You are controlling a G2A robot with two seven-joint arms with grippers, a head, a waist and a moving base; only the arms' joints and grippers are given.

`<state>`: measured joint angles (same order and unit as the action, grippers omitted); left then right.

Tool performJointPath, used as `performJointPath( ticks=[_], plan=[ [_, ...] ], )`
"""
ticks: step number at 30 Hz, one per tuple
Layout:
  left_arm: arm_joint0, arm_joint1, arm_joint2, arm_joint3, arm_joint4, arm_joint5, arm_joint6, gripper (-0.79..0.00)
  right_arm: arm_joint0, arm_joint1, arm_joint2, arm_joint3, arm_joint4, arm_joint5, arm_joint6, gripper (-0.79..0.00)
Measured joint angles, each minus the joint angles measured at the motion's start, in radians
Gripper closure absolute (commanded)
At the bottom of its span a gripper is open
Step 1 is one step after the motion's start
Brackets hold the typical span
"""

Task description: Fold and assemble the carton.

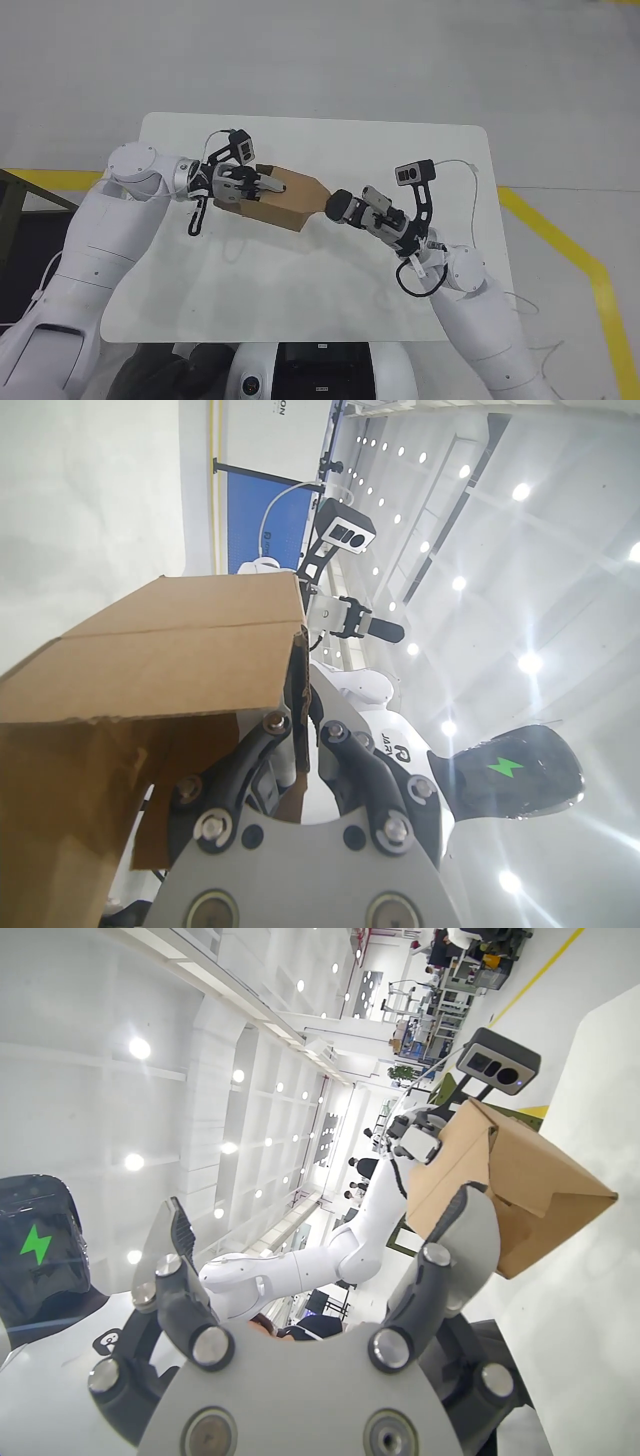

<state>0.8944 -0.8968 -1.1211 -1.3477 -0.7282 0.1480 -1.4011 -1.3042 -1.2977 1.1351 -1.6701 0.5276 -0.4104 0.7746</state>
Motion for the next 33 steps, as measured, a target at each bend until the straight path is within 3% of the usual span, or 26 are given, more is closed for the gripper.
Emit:
performJointPath(
  ticks=[9,25,33],
  plan=[
    [0.027,0.007,-0.016,-0.049,0.04,0.007,0.024,0.0,0.015,0.005,-0.008,-0.014,-0.075,0.112,-0.014,-0.785],
    [0.03,0.004,-0.02,-0.048,0.037,0.004,0.017,0.0,0.021,0.005,-0.013,-0.022,-0.089,0.078,-0.05,-0.785],
    [0.017,-0.002,-0.015,-0.014,-0.036,0.018,-0.049,0.0,0.01,0.003,-0.034,-0.024,-0.067,0.068,-0.034,-0.785]
  ],
)
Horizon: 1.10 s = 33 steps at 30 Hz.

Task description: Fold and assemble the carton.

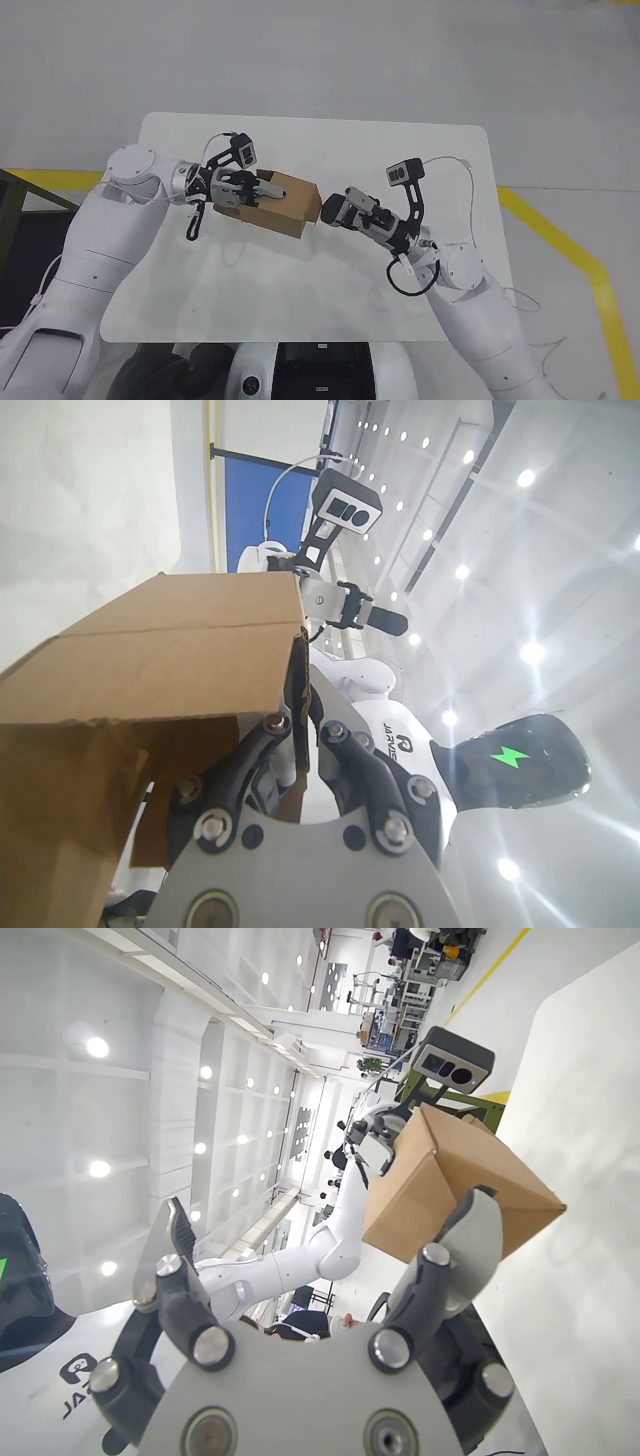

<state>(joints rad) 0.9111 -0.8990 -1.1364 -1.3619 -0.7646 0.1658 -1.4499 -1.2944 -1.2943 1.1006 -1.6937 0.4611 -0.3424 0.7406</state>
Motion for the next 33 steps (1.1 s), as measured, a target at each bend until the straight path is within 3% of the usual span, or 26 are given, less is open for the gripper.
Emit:
performJointPath(
  ticks=[8,15,33],
  plan=[
    [-0.033,-0.013,0.028,0.065,-0.073,0.031,-0.086,0.0,0.002,-0.006,-0.037,0.006,0.048,-0.048,0.036,-0.785],
    [-0.056,-0.016,0.067,0.094,-0.096,0.042,-0.086,0.0,0.013,-0.011,-0.068,0.004,0.072,-0.091,0.074,-0.785],
    [-0.084,0.006,0.155,0.108,-0.218,0.067,-0.086,0.0,0.033,-0.018,-0.102,0.021,0.085,-0.116,0.092,-0.785]
  ],
)
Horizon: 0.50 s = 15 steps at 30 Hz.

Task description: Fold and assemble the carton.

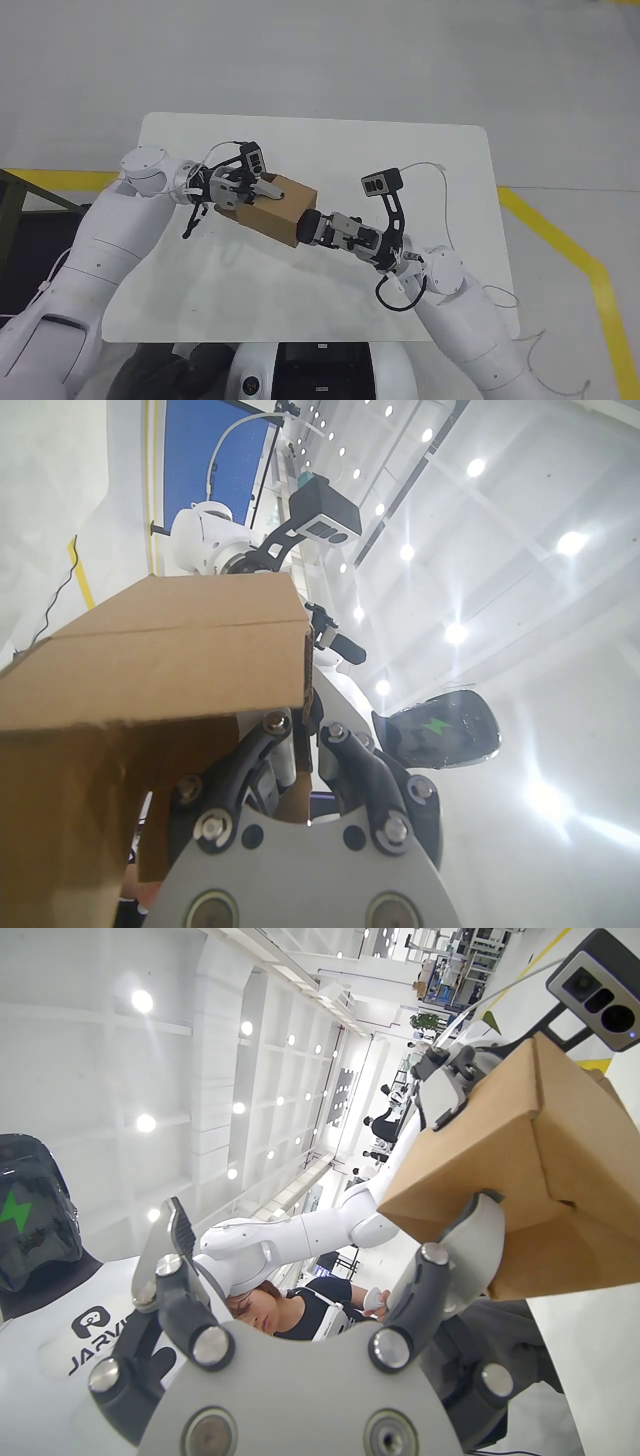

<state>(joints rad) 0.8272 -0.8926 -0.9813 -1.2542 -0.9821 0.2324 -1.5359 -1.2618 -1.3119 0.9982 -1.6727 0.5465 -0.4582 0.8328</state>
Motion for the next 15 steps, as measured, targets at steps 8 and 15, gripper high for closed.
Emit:
performJointPath(
  ticks=[8,15],
  plan=[
    [-0.018,0.017,0.04,0.001,-0.043,-0.012,0.0,0.0,0.012,-0.004,-0.011,0.001,0.002,-0.01,-0.005,-0.785],
    [-0.031,0.029,0.073,0.0,-0.063,-0.022,0.0,0.0,0.016,-0.006,-0.016,0.002,0.003,-0.02,-0.01,-0.785]
  ],
)
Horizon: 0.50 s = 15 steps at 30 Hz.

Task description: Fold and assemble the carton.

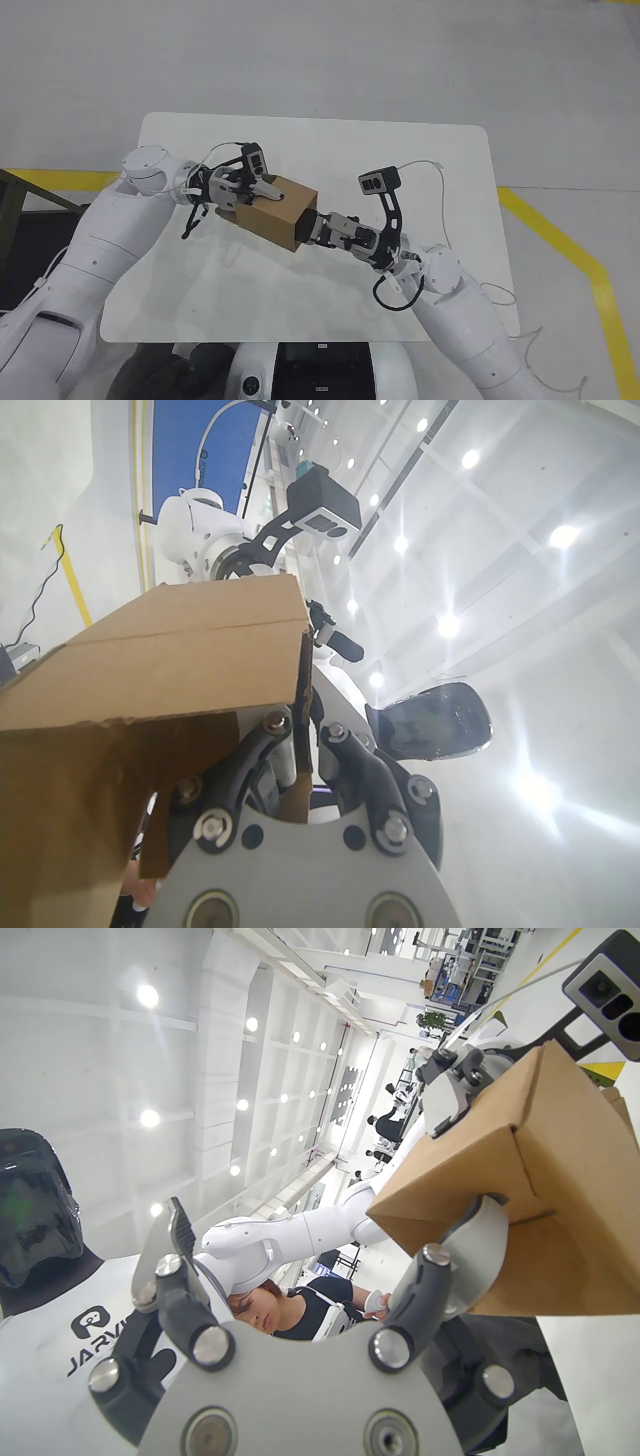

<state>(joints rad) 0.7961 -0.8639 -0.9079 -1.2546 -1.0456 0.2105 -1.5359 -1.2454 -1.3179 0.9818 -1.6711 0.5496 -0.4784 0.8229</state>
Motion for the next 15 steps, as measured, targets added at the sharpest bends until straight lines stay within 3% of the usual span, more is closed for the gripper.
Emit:
performJointPath(
  ticks=[15],
  plan=[
    [-0.039,0.024,0.025,0.051,0.048,-0.039,0.0,0.0,-0.065,0.021,0.091,-0.052,-0.018,0.001,-0.002,-0.785]
  ],
)
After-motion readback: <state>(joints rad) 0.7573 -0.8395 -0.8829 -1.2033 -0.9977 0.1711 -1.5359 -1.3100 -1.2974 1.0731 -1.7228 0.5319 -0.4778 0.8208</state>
